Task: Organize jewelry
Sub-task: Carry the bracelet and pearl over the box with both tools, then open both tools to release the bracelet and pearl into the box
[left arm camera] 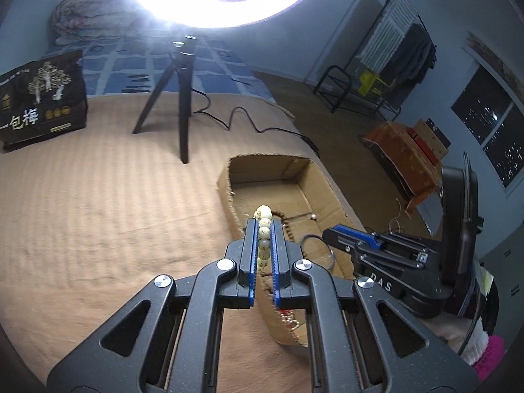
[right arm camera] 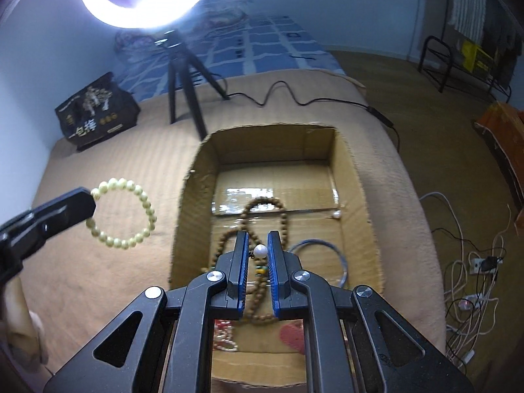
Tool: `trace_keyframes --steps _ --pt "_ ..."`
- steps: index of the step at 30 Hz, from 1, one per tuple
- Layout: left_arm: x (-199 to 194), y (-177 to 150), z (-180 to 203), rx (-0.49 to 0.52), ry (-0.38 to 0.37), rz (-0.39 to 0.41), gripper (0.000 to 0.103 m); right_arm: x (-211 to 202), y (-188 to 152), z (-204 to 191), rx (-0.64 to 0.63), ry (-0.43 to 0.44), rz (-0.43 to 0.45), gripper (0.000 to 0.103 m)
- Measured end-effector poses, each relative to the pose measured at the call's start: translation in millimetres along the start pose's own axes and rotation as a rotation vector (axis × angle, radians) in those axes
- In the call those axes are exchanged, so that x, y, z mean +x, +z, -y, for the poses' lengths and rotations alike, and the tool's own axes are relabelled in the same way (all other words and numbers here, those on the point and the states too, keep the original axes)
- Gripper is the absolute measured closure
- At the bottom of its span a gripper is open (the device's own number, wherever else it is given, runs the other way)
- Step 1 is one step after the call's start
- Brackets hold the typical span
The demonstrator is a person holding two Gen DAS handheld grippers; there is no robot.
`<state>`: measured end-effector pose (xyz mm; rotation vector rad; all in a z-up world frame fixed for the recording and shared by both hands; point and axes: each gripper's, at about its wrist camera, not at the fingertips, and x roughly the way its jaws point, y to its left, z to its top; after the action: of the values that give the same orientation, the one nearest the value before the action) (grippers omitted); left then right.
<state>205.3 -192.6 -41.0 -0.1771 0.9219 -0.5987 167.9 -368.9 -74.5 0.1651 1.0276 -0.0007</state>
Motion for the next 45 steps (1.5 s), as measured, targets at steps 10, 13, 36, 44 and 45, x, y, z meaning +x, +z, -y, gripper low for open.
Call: trace_keyframes --steps 10,13,36,44,45 --pt "15 -10 24 0.051 -0.01 -0.029 0.098 6 -1 18 0.03 -0.023 -0.013 0.093" --pt "18 -12 29 0.066 -0.008 -0.035 0.098 8 0 20 0.036 -0.026 -0.018 0.093" --pt "25 -18 39 0.111 0.017 -0.053 0.098 3 1 24 0.049 -0.074 0.005 0.06" --pt "16 -21 41 0.122 0.03 -0.039 0.097 -8 1 20 0.041 -0.088 0.037 0.052" --pt "14 -21 42 0.125 0.033 -0.036 0.097 -10 1 20 0.041 -0.089 0.041 0.052"
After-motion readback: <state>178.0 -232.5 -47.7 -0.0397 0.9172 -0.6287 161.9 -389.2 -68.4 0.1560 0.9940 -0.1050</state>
